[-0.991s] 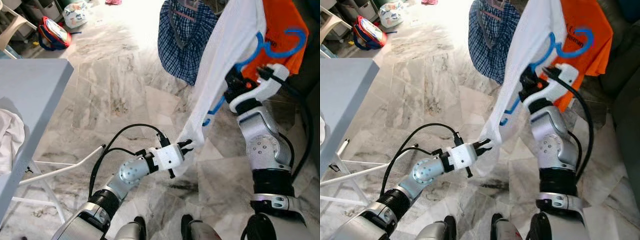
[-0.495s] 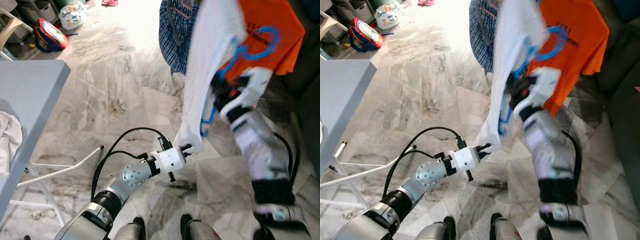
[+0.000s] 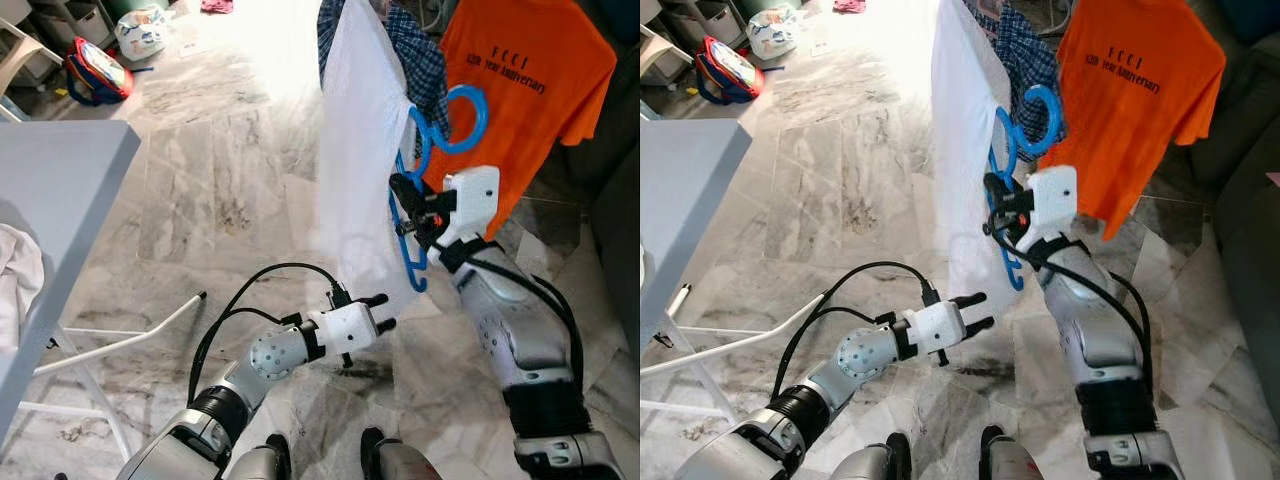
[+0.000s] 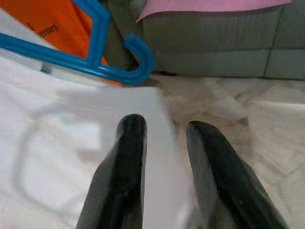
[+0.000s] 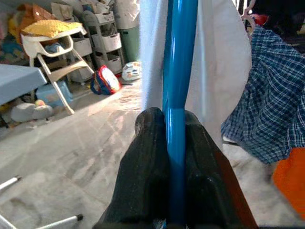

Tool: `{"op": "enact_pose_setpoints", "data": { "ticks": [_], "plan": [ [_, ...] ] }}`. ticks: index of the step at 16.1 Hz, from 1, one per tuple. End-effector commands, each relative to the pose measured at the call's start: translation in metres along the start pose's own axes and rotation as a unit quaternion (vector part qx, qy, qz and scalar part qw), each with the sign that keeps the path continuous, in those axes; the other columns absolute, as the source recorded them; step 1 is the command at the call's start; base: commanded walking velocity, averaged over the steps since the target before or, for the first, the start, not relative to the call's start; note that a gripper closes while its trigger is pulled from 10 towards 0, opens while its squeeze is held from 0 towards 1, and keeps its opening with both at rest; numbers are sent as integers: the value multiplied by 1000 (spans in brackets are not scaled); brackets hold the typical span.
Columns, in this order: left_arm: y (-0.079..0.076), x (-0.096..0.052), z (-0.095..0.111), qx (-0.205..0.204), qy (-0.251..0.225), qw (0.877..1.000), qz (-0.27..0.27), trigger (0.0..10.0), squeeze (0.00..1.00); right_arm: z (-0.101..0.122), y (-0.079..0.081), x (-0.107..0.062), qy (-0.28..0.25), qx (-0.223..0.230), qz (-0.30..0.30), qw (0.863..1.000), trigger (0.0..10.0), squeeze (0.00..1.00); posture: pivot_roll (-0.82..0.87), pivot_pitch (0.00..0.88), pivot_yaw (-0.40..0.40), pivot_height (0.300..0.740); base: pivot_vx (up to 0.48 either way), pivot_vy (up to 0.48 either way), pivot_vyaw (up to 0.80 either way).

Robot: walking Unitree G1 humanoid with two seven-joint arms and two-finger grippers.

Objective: Hang hanger

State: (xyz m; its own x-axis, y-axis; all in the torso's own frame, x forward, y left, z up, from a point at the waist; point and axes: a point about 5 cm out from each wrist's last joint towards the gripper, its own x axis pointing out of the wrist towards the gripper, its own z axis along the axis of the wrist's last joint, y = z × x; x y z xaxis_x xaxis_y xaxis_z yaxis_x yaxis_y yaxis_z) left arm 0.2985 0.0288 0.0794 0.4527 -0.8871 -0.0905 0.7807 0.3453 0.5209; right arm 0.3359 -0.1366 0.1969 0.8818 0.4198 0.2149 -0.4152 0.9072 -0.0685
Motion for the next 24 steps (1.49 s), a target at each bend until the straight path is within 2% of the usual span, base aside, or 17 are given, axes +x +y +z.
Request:
{"op": "enact_pose_setpoints", "data": {
  "ticks": [1,4,5,7,8,9,11,15,18,19,24],
  "plan": [
    [-2,-5,-4,-11,1,1000,3,10000,1000,9,4,1,-28,-11,10,1000,10000,0,-54,238,67,740,0,0,0],
    [10,-11,-1,-10,-18,999,50,10000,1000,-1,-3,-6,-15,-42,-9,999,10000,0,-53,240,70,740,0,0,0],
    [17,-15,0,-6,-28,997,72,10000,1000,-7,-8,-11,0,-63,-13,998,10000,0,-53,240,69,740,0,0,0],
    [29,-23,4,3,-45,994,98,10000,1000,-15,-18,-20,19,-73,-20,997,10000,0,-52,242,67,740,0,0,0],
    [35,-28,7,18,-56,993,100,10000,1000,-24,-25,-29,40,-101,-19,994,10000,0,-49,242,63,740,0,0,0],
    [36,-29,8,21,-58,993,100,10000,1000,-28,-27,-32,46,-109,-18,993,10000,0,-47,242,63,740,0,0,0],
    [47,-39,11,48,-64,991,103,10000,1000,-46,-33,-55,76,-136,16,988,10000,0,-40,242,64,740,0,0,0],
    [55,-49,6,71,-40,992,96,10000,1000,-58,-31,-82,87,-99,85,988,10000,0,-36,244,75,740,0,0,0],
    [57,-50,7,87,-34,992,81,10000,1000,-60,-25,-98,108,-80,159,978,10000,0,-44,246,87,740,0,0,0],
    [60,-49,7,97,-31,992,72,10000,1000,-61,-25,-106,124,-77,190,971,10000,0,-49,248,91,740,0,0,0],
    [73,-51,13,133,-26,988,67,10000,1000,-62,-34,-119,157,-89,224,958,10000,0,-56,247,94,740,0,0,0]
  ]
}}
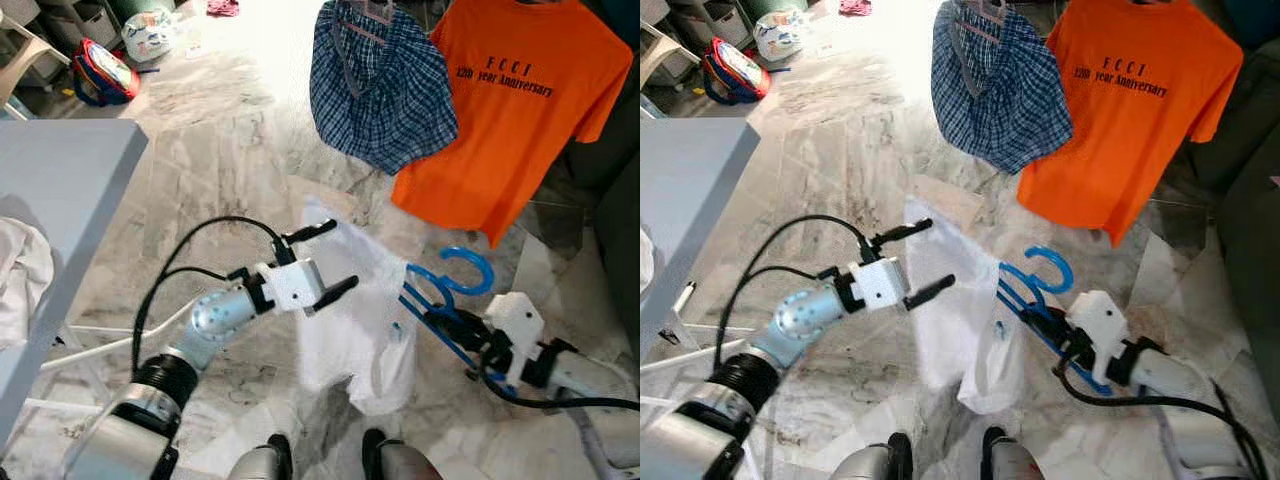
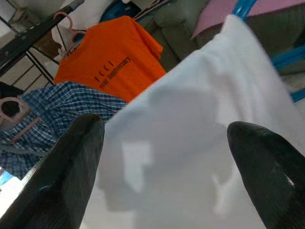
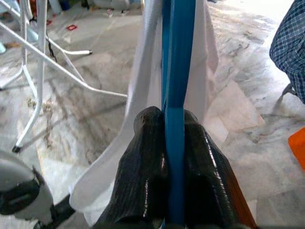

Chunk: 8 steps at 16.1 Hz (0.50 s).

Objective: Hang hanger

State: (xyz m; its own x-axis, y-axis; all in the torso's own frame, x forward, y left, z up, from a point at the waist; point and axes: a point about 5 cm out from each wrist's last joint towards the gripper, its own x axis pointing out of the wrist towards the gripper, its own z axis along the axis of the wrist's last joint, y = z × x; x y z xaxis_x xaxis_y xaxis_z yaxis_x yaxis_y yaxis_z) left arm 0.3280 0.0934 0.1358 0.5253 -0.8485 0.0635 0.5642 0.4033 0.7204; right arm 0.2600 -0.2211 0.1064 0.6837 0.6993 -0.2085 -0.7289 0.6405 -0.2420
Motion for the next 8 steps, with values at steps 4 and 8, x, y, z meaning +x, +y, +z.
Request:
{"op": "enact_pose_setpoints", "data": {
  "ticks": [4,8],
  "plan": [
    [7,-3,-2,31,10,999,-19,10000,1000,4,2,-4,-4,-13,31,999,10000,0,-53,248,96,740,0,0,0],
    [13,-5,-4,56,24,997,-40,10000,1000,2,4,-7,10,-16,56,998,10000,0,-50,248,100,740,0,0,0]
  ]
}}
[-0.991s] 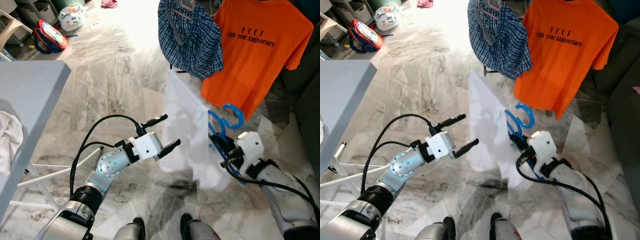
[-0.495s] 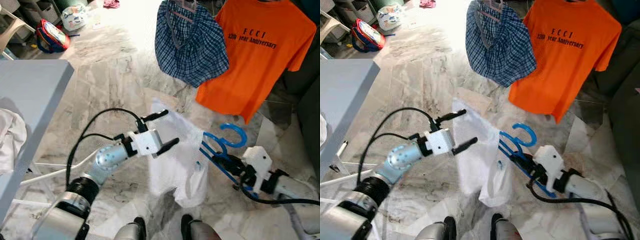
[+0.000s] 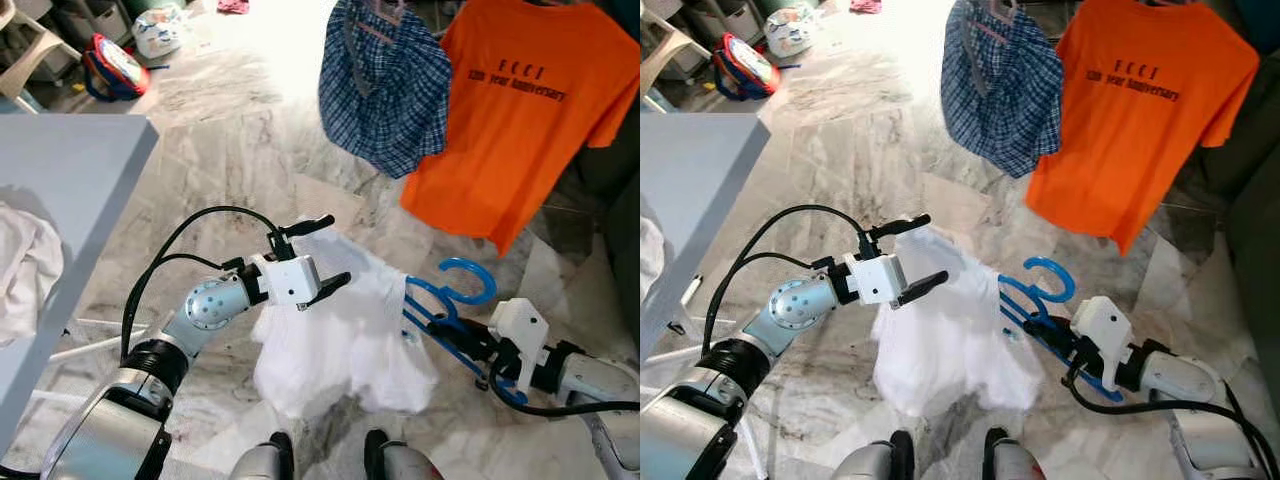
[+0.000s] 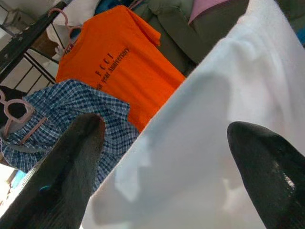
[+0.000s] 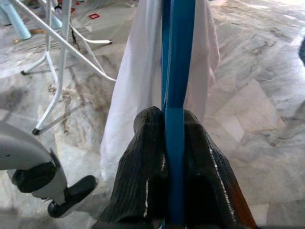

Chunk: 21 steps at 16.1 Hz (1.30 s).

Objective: Hang hanger

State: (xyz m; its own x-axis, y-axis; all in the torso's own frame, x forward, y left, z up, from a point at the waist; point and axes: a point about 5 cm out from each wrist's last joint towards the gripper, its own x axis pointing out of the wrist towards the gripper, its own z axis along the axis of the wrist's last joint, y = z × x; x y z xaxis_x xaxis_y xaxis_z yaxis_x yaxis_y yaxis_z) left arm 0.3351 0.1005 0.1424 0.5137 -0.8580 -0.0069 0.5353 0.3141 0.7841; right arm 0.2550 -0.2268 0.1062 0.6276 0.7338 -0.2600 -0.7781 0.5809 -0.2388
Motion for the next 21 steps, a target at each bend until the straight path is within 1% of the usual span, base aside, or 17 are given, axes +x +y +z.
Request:
{"op": "enact_pose_setpoints", "data": {
  "ticks": [1,3,5,6,7,8,9,10,11,12,14,15,17,19,20,21],
  "plan": [
    [2,-3,-3,11,9,1000,-10,10000,1000,4,5,0,-7,-8,20,1000,10000,0,-49,248,102,740,0,0,0],
    [3,-3,-4,25,17,999,-30,10000,1000,2,8,-2,3,-10,36,999,10000,0,-50,248,104,740,0,0,0],
    [2,-1,-6,24,24,998,-47,10000,1000,0,10,-4,20,-21,54,998,10000,0,-53,248,109,740,0,0,0],
    [1,-1,-6,24,26,998,-60,10000,827,0,10,-6,27,-29,60,997,10000,0,-54,249,110,740,0,0,0],
    [0,0,-6,25,28,997,-72,10000,0,0,9,-7,35,-42,62,997,10000,0,-55,250,110,740,0,0,0],
    [-4,1,-6,16,27,995,-91,10000,0,3,5,-7,36,-58,57,996,10000,0,-55,251,112,740,0,0,0],
    [-6,1,-7,19,30,994,-103,10000,0,7,1,-6,36,-76,50,995,10000,0,-55,252,112,740,0,0,0],
    [-9,0,-9,17,36,992,-119,10000,0,14,-6,-5,34,-102,40,993,10000,0,-56,254,115,740,0,0,0],
    [-10,0,-9,18,39,991,-125,10000,0,17,-9,-4,35,-112,38,992,10000,0,-56,254,115,740,0,0,0],
    [-11,0,-10,16,41,991,-129,10000,0,19,-11,-4,36,-122,38,991,10000,0,-55,254,116,740,0,0,0],
    [-13,1,-12,13,53,988,-146,9882,0,25,-13,-1,50,-163,61,984,10000,0,-55,256,118,740,0,0,0],
    [-12,3,-13,12,61,988,-141,10000,0,25,-11,0,55,-168,76,981,10000,0,-57,255,120,740,0,0,0],
    [-11,5,-12,11,61,989,-137,10000,0,25,-10,0,61,-177,87,979,10000,0,-55,258,118,740,0,0,0],
    [-12,8,-10,11,56,988,-146,10000,0,23,-11,-2,72,-188,95,975,10000,0,-56,258,119,740,0,0,0],
    [-14,7,-11,12,57,986,-159,941,0,23,-13,-2,78,-196,93,973,10000,0,-56,258,120,740,0,0,0],
    [-14,7,-11,10,58,985,-162,0,0,22,-14,-3,80,-199,89,973,10000,0,-57,258,120,740,0,0,0]
  ]
}}
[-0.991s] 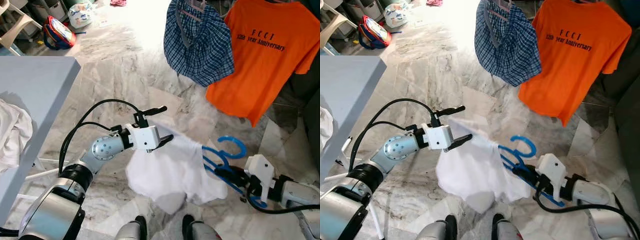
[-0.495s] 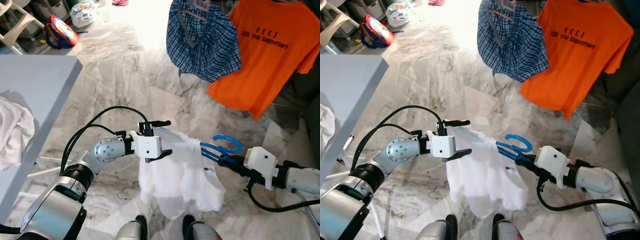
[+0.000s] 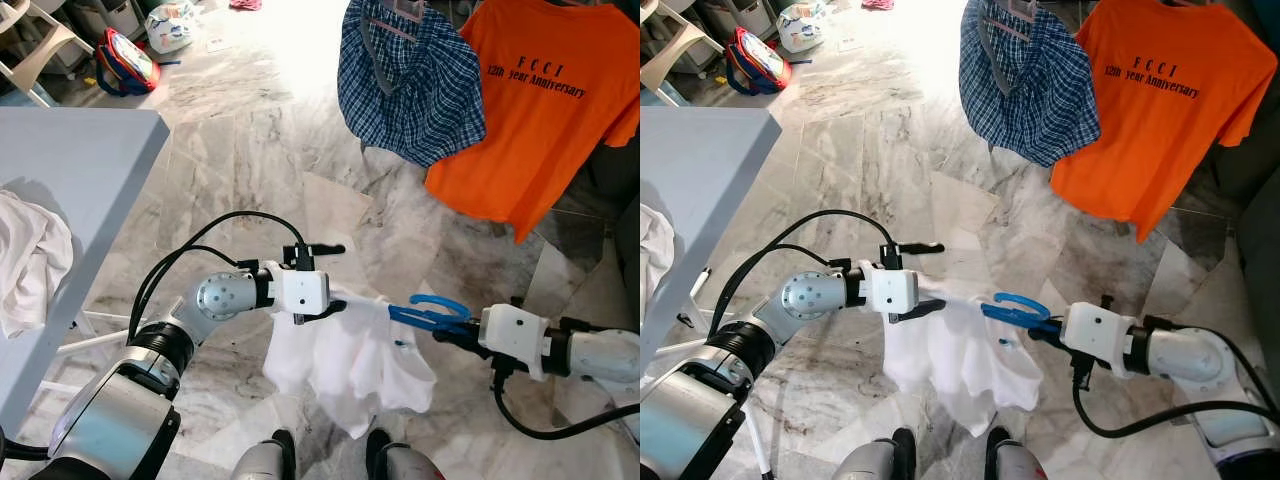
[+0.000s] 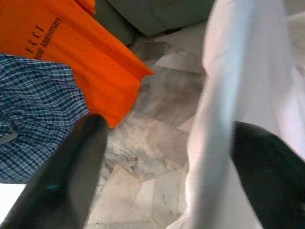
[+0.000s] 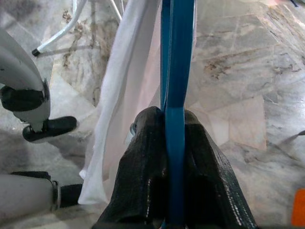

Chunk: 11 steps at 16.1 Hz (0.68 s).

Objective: Hang hanger

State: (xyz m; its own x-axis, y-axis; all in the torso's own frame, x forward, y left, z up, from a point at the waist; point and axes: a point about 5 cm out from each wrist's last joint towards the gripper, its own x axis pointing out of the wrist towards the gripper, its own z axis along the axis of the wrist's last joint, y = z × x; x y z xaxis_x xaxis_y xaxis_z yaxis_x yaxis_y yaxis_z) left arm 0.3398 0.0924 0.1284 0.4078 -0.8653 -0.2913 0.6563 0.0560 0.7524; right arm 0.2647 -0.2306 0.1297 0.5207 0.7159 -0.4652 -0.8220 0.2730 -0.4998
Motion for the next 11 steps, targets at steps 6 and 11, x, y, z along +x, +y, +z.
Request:
{"op": "enact_pose_setpoints", "data": {
  "ticks": [6,11],
  "plan": [
    [4,-5,-8,3,37,999,-27,0,0,-3,-9,-4,12,-26,-45,999,10000,0,-58,263,128,740,0,0,0],
    [6,1,-6,14,48,998,-23,0,0,-3,-16,-4,14,-36,-69,997,10000,0,-59,269,133,740,0,0,0]
  ]
}}
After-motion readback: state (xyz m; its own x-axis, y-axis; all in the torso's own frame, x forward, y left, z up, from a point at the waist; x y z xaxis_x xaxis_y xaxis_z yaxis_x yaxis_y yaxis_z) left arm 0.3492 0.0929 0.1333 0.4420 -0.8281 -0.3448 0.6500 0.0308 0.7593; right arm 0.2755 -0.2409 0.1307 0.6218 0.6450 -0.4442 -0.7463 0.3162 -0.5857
